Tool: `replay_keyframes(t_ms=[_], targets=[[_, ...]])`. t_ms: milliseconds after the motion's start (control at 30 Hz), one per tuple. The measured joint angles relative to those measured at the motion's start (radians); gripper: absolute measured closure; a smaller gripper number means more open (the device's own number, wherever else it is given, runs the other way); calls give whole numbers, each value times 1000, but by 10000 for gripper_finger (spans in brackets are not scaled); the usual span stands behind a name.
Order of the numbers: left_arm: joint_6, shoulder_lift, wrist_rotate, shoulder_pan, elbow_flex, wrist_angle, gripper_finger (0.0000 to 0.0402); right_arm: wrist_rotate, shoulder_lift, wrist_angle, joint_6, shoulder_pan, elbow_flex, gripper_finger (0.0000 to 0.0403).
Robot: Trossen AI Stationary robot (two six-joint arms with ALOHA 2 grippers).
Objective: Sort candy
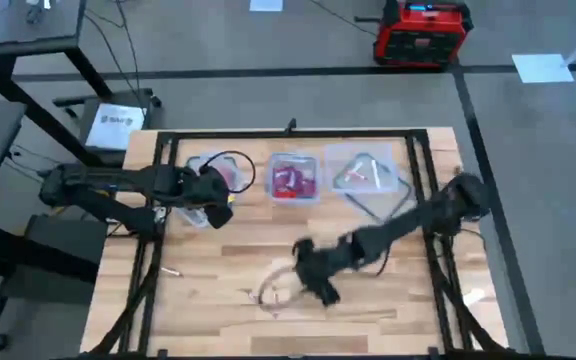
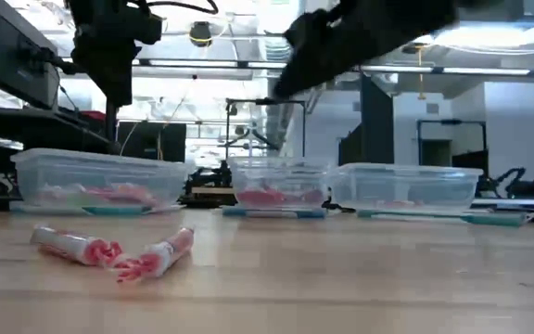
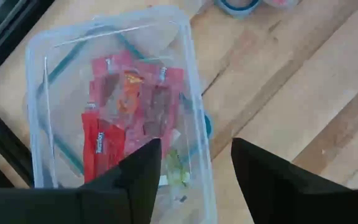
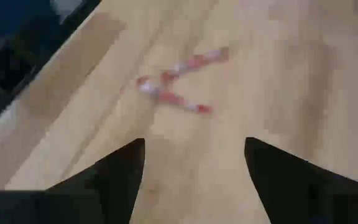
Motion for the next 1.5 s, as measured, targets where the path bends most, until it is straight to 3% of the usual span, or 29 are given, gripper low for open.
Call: replay_keyframes(t_ms=[200,300,400,633,833,1033,1333,1500], targets=[[0,0,0,0,0,0,219,-4,164,-24,-135,6,186,142],[0,0,0,0,0,0,219,-67,210,-16,-180,-9,249,150],[0,0,0,0,0,0,219,-138,265,-24,-192,-26,275,160],[0,0,0,0,0,0,219,-164,353,23,-283,-40,284,172],[0,0,0,0,0,0,219,-174,362,-19,-120,-55,288,182],[0,0,0,0,0,0,219,-177,359,-55,22,-64,287,243],[0,0,0,0,0,0,219,-185,357,-128,23,-68,288,379],[0,0,0,0,0,0,219,-188,332,-152,36,-71,284,382]])
